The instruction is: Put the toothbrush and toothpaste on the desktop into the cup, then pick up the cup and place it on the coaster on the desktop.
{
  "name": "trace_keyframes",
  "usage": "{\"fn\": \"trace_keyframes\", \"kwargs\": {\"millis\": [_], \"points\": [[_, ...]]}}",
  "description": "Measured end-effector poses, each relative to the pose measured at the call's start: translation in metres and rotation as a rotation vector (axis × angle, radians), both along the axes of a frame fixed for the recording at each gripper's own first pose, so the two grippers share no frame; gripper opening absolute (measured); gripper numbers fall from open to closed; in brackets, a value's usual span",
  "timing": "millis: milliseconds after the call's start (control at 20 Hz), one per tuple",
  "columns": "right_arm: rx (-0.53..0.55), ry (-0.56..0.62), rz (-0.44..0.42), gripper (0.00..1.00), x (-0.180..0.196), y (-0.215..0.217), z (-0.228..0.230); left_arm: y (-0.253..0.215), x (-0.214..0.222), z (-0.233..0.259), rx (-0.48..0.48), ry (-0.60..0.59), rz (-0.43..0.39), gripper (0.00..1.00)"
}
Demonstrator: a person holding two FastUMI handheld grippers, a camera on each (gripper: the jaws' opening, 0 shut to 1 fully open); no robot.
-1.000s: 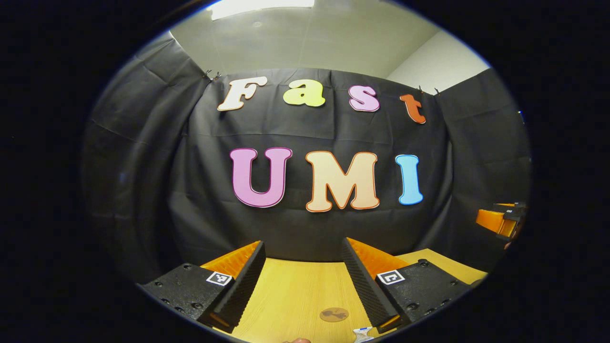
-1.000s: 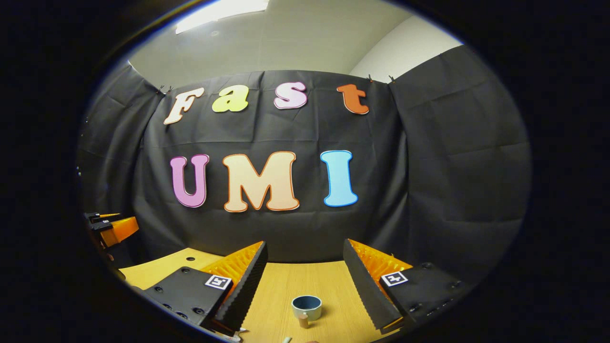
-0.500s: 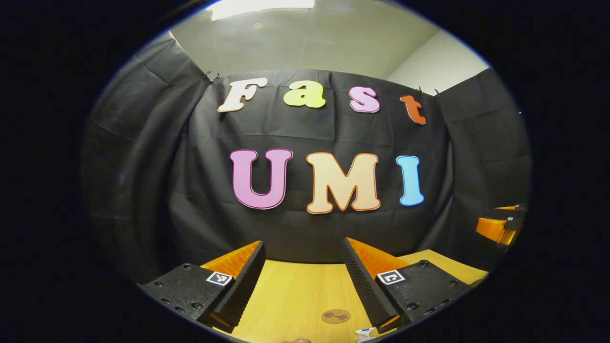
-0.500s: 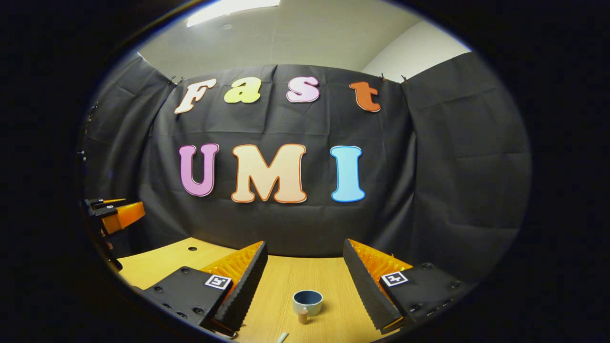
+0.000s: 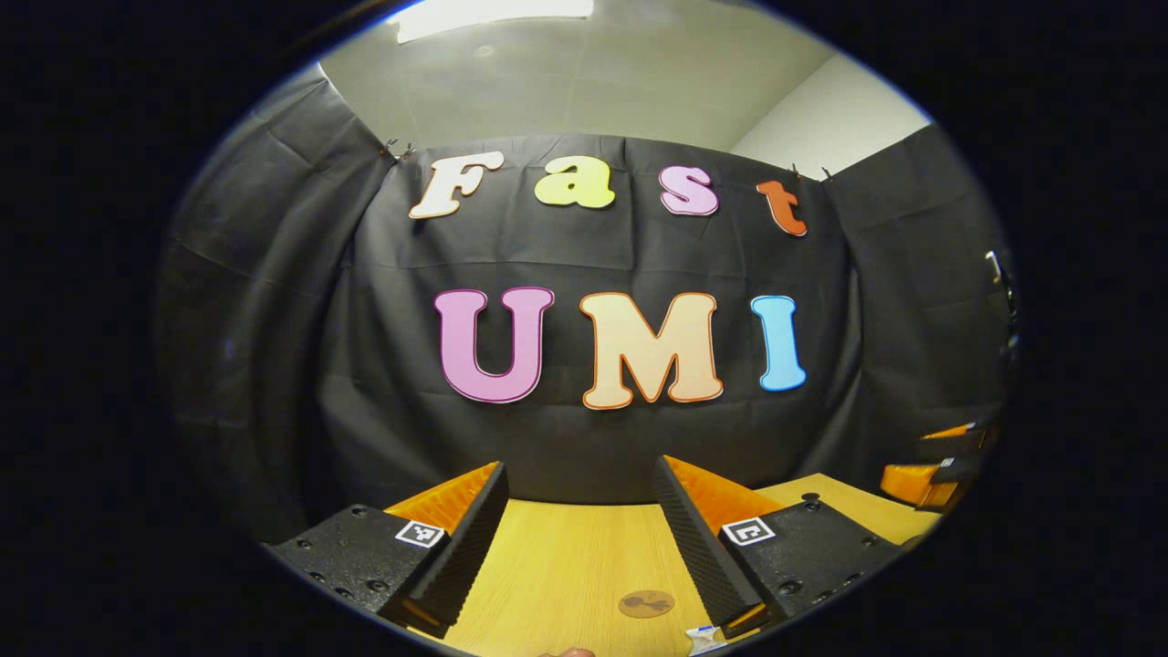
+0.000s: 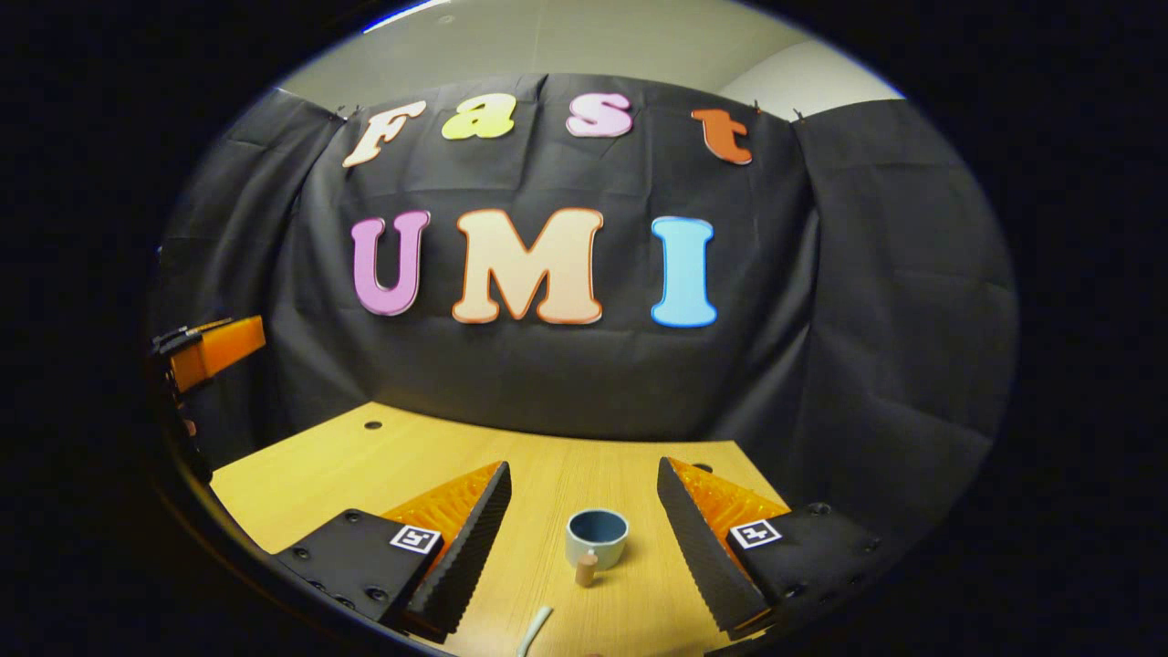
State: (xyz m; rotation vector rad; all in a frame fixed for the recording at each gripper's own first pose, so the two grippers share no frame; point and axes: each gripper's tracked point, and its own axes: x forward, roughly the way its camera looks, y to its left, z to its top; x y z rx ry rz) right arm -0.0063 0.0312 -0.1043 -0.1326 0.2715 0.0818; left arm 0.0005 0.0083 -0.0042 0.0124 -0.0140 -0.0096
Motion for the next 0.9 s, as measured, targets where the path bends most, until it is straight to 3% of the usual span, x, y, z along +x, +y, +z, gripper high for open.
{"fn": "trace_keyframes", "kwargs": {"millis": [250,900], "points": [[-0.021,0.187,0.015,0.99,-0.012,0.005,-0.065,0.001,0.000,-0.001,0.010,0.002,0.005,0.94],[-0.050,0.443,-0.022,1.00,-0.020,-0.009,-0.153,0.009,-0.002,-0.005,0.029,0.011,0.033,0.94]]}}
